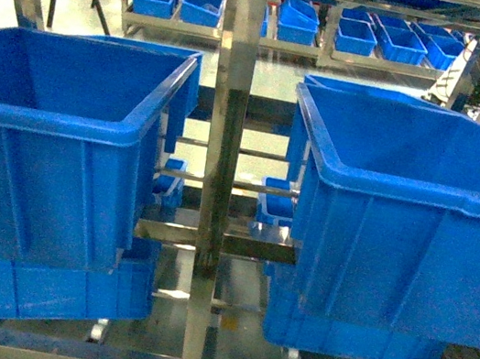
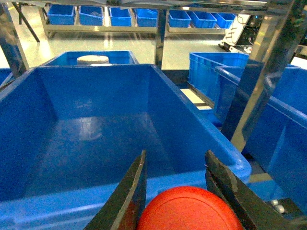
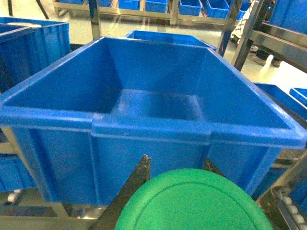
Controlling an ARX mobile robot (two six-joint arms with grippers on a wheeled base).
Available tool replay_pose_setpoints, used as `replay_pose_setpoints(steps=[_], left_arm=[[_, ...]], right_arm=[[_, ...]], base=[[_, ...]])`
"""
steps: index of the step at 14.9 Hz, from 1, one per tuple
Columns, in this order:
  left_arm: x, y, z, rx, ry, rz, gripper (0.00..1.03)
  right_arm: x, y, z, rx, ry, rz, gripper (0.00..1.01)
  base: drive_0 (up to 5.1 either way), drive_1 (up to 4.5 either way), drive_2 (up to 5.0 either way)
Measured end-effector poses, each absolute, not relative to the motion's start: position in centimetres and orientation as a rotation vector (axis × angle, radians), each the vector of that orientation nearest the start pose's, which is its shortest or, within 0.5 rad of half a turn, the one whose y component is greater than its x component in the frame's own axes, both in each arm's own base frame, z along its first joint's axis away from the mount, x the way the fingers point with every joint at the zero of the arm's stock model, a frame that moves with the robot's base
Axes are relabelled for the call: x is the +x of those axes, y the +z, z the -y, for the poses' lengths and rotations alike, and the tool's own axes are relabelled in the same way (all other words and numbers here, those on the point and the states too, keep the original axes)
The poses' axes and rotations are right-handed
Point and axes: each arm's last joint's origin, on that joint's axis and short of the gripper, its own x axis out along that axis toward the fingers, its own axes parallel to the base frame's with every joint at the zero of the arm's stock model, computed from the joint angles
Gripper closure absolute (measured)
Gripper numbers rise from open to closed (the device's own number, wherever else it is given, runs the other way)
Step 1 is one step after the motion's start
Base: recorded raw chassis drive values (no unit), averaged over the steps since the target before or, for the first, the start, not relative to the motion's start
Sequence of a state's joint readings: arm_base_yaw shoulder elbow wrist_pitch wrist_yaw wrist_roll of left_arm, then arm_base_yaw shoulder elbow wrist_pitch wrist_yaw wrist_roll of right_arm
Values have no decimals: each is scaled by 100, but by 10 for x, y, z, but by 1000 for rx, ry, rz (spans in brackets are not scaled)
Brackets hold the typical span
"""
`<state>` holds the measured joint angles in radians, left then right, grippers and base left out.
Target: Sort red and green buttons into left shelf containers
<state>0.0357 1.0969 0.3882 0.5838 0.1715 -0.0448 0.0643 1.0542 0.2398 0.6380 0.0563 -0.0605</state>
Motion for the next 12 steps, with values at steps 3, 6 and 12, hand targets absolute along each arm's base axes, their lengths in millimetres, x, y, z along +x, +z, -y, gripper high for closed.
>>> replay_pose_setpoints(steps=[3, 6, 12], left_arm=[[220, 213, -3, -57, -130, -124, 71], [221, 212, -4, -57, -128, -124, 71], [220, 213, -3, -57, -135, -124, 71]], right_arm=[[196, 179, -11, -71, 13, -172, 76], [197, 179, -11, -71, 10, -174, 76], [246, 209, -35, 70, 69, -125, 76]], base=[[-9, 364, -382], [0, 0, 0], [0, 0, 0]])
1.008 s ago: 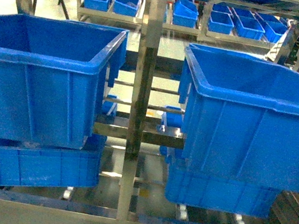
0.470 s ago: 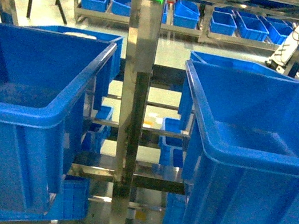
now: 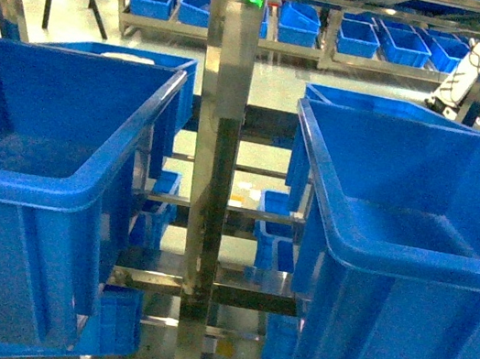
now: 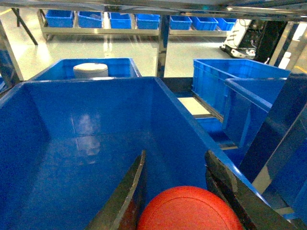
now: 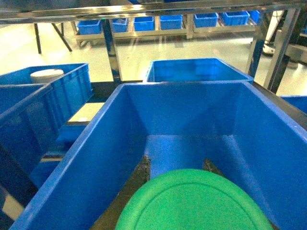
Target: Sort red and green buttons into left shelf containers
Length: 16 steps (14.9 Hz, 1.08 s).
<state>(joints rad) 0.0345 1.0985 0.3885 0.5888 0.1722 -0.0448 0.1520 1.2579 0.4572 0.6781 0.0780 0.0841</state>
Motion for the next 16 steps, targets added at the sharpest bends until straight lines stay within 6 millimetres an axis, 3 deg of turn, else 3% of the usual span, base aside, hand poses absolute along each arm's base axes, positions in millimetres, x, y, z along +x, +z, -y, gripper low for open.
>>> replay_pose_setpoints(steps=[3, 5, 6, 8, 10, 11, 12, 13, 14, 16], left_arm=[[220, 213, -4, -57, -127, -123, 71], [220, 213, -3, -57, -131, -124, 71], [220, 213, -4, -57, -126, -124, 71], [220, 213, -4, -57, -127, -125, 71], [220, 213, -3, -57, -130, -125, 71], [220, 213, -3, -57, -130, -124, 71], [220, 213, -3, -57, -129, -124, 71], [220, 213, -3, -57, -129, -124, 71], [220, 213, -3, -57, -129, -124, 71], [220, 213, -3, -57, -129, -124, 71]], right_arm=[[304, 196, -41, 167, 11, -198, 76], [342, 189, -27, 246, -72, -228, 76], [355, 185, -17, 307, -106, -235, 70], [355, 185, -12, 447, -78, -224, 45], [333, 192, -21, 459, -54, -187, 21], [313, 194, -25, 417, -47, -172, 8], [285, 197, -25, 349, -57, -151, 2], [230, 198, -23, 187, -101, -93, 3], [200, 190, -20, 15, -178, -48, 3], [198, 183, -20, -114, -190, -88, 3]], base=[[0, 0, 0], [0, 0, 0], [0, 0, 0], [0, 0, 0], [0, 0, 0], [0, 0, 0], [0, 0, 0], [0, 0, 0], [0, 0, 0], [0, 0, 0]])
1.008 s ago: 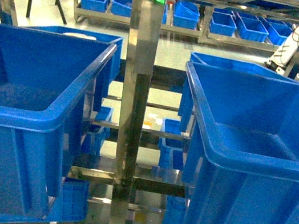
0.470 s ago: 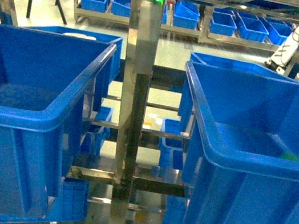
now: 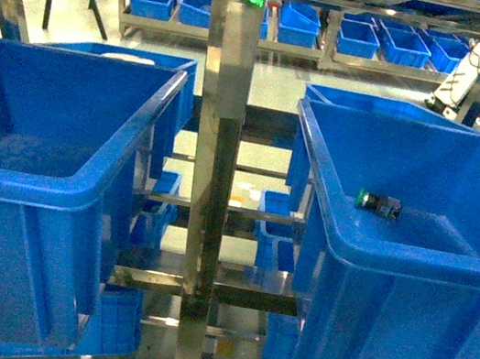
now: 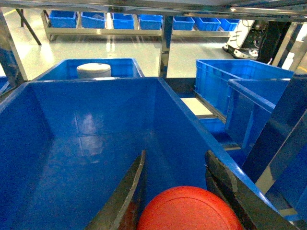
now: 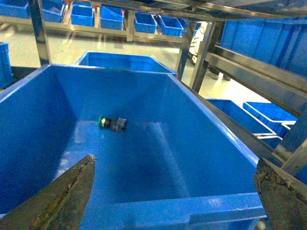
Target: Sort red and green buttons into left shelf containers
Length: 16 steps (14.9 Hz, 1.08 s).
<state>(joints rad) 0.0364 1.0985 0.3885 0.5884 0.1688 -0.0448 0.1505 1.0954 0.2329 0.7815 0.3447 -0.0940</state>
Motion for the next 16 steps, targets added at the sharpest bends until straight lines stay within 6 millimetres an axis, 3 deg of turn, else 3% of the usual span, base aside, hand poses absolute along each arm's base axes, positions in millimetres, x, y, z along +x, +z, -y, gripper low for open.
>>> replay_pose_setpoints(steps=[4, 7, 11, 13, 14, 16], left_arm=[[225, 213, -8, -57, -137, -95, 71], [273, 213, -20, -64, -65, -89, 71], [327, 200, -16, -35, -64, -121, 71], [334, 190, -14, -6, -65, -152, 71], [333, 196, -12, 18, -62, -99, 55], [321, 210, -15, 16, -65, -69, 36]], right_arm=[[198, 184, -20, -171, -188, -91, 3], [198, 184, -20, -177, -187, -92, 3], [198, 184, -20, -178, -187, -92, 3], [198, 184, -20, -178, -187, -91, 3], [198, 184, -20, -178, -187, -92, 3], [198, 184, -20, -178, -187, -92, 3]], base=[[0, 0, 0], [0, 0, 0], [0, 0, 0], [0, 0, 0], [0, 0, 0], [0, 0, 0]])
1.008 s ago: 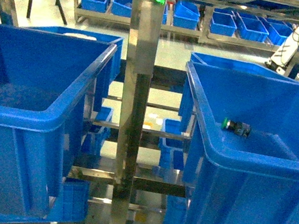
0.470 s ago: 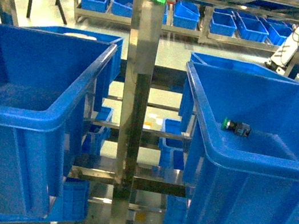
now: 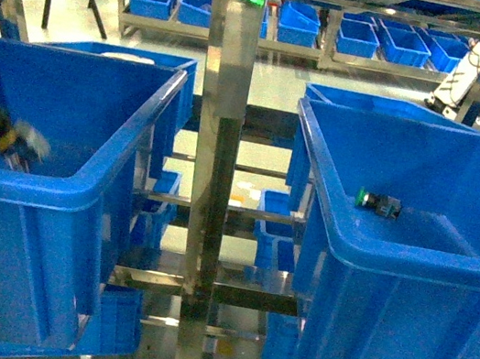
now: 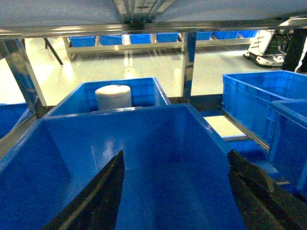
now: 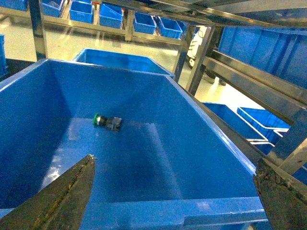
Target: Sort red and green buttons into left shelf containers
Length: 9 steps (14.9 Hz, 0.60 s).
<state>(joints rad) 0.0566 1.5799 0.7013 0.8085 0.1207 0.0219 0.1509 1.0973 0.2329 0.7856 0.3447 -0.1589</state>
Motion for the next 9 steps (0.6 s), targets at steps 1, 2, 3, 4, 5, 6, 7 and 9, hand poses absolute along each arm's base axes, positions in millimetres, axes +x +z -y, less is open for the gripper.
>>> replay_pose_setpoints(steps=[1, 2, 3, 4, 5, 6, 7, 9], left_arm=[[313, 214, -16, 2, -70, -75, 29], [295, 218, -16, -21, -86, -87, 15], [246, 227, -11, -34, -119, -87, 5], [198, 253, -14, -52, -133, 24, 5], [195, 258, -16, -62, -122, 49, 5], [196, 256, -15, -68, -125, 36, 5], [199, 252, -16, -76, -124, 8, 5], [192, 248, -12, -42, -35, 13, 20]], right_arm=[[198, 184, -20, -178, -187, -92, 3], [198, 184, -20, -178, -187, -92, 3], [198, 184, -20, -178, -187, -92, 3], [198, 184, -20, -178, -187, -92, 3], [198, 184, -20, -178, -187, -92, 3], [198, 184, -20, -178, -186, -92, 3], [198, 184, -20, -178, -187, -91, 3], [192, 184, -16, -85, -66, -6, 19]], base=[[0, 0, 0], [0, 0, 0], [0, 0, 0], [0, 0, 0], [0, 0, 0], [0, 0, 0], [0, 0, 0], [0, 0, 0]])
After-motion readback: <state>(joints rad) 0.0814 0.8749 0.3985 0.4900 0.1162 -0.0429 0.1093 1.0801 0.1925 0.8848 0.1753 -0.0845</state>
